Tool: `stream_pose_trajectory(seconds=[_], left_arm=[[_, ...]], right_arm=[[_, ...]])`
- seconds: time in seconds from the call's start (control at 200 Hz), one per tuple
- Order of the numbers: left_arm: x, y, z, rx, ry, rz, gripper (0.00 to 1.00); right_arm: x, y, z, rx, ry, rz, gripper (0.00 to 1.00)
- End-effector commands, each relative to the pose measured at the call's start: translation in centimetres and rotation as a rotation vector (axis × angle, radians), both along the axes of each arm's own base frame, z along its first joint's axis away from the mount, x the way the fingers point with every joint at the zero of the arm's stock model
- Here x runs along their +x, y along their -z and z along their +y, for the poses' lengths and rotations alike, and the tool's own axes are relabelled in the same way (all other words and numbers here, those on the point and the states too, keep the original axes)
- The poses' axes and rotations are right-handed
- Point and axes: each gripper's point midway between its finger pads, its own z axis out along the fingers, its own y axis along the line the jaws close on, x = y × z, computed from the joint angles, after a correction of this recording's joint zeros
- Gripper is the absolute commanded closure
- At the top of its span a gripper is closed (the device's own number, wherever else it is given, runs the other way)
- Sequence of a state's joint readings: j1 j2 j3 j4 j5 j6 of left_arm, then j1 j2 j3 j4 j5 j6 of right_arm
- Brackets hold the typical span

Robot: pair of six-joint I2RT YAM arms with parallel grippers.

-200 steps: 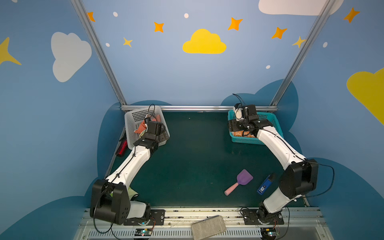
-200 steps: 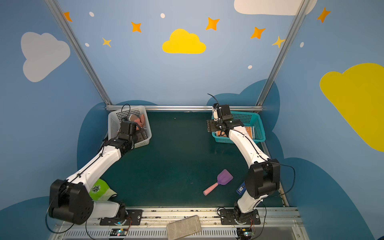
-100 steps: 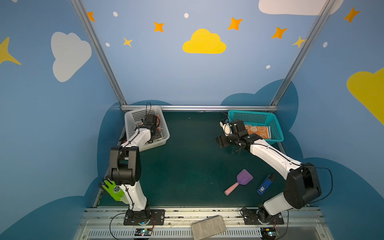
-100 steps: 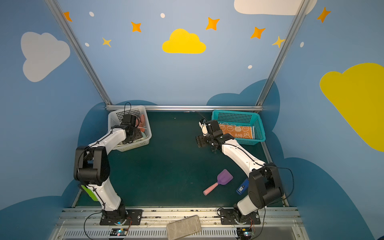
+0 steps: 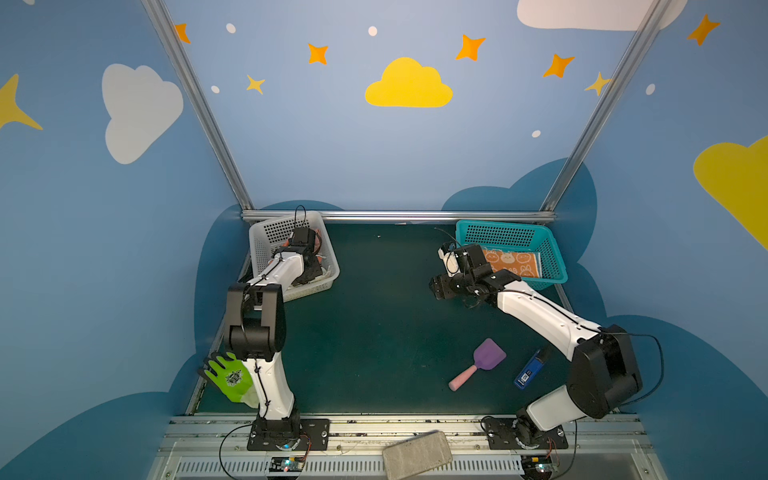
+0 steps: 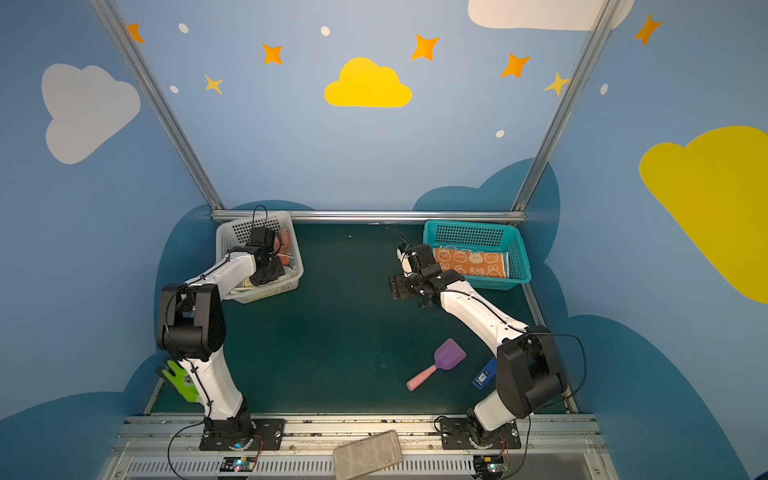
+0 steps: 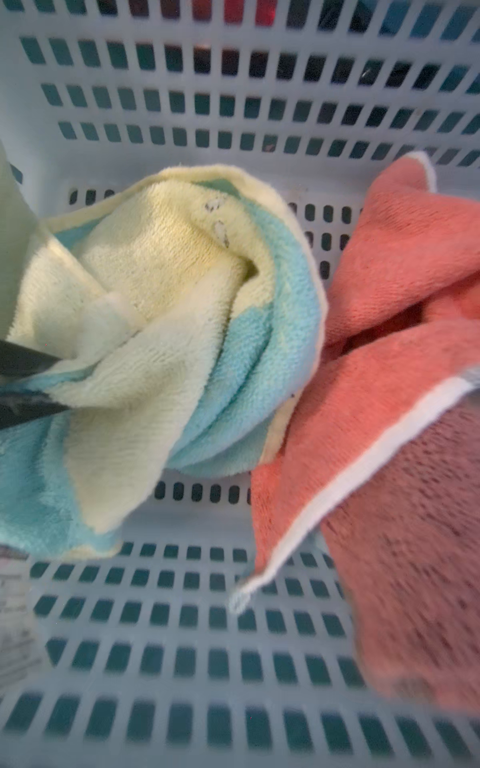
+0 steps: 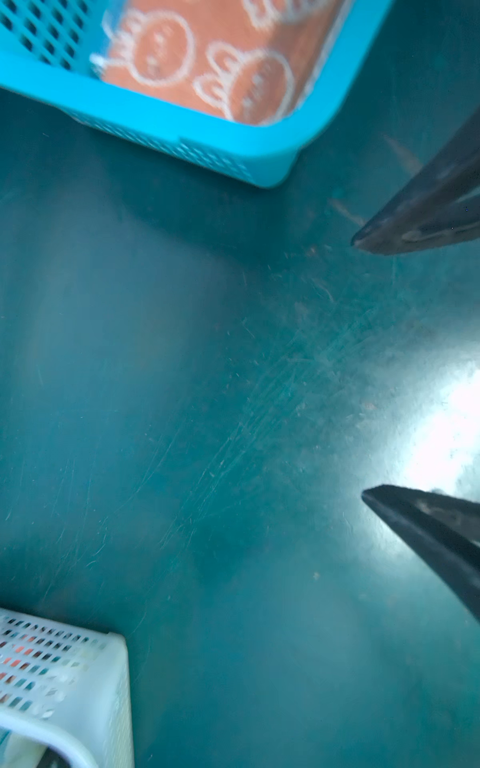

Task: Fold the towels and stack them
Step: 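Grasp the yellow-teal towel with the left gripper and pull it onto the mat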

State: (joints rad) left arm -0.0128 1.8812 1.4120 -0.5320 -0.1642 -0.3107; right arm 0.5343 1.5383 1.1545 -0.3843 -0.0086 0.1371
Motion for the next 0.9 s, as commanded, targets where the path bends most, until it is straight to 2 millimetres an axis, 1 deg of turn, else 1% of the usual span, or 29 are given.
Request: stream_pose_trajectory(seconds=[0.0,0.13,0.235,0.345,0.405,0.421,0.451,0.571,0.681,0.741,0.831,0.896], left_arm=[[0.8,-7.5,-0.8,-0.031,0.051,-0.171,0.96],[0.3,-12.9,-3.2,-0.115,0.137,-0.329,0.96],[-0.4,-16.9,-6.3,-0.195,0.251,-0.458,0.96],[-2.0,-20.6,-10.7,-0.257,0.398,-0.548,0.96],[-2.9,-21.7,-13.0,-0.267,0.465,-0.569,0.96],[-3.3,-22.0,-14.1,-0.288,0.503,-0.572,0.96],[-3.9,-22.4,-15.6,-0.302,0.549,-0.575,0.96],[-6.2,-22.7,-21.1,-0.351,0.704,-0.572,0.96],[-8.1,-21.9,-26.3,-0.432,0.842,-0.545,0.96],[-9.0,-21.1,-28.9,-0.466,0.904,-0.511,0.96],[-10.2,-19.4,-32.7,-0.503,0.994,-0.453,0.96],[-10.8,-17.5,-35.0,-0.521,1.039,-0.399,0.96]], right_arm=[[-0.9,0.4,0.8,0.023,-0.016,0.053,0.24],[-1.2,0.9,1.5,0.025,-0.034,0.088,0.29],[-1.3,1.0,1.6,0.021,-0.019,0.115,0.29],[-1.2,0.8,1.5,0.02,-0.001,0.122,0.28],[-1.2,0.7,1.6,0.023,-0.002,0.118,0.27],[-1.2,0.7,1.6,0.023,-0.001,0.118,0.27],[-1.2,0.5,1.6,0.025,0.0,0.114,0.27],[-1.1,0.1,0.9,0.018,0.024,0.097,0.25],[-1.1,-0.5,-0.1,0.015,0.058,0.066,0.25],[-1.1,-0.8,-1.2,0.007,0.096,0.05,0.25],[-1.1,-1.3,-3.7,-0.023,0.183,0.023,0.25],[-1.2,-1.6,-5.5,-0.051,0.241,0.003,0.25]])
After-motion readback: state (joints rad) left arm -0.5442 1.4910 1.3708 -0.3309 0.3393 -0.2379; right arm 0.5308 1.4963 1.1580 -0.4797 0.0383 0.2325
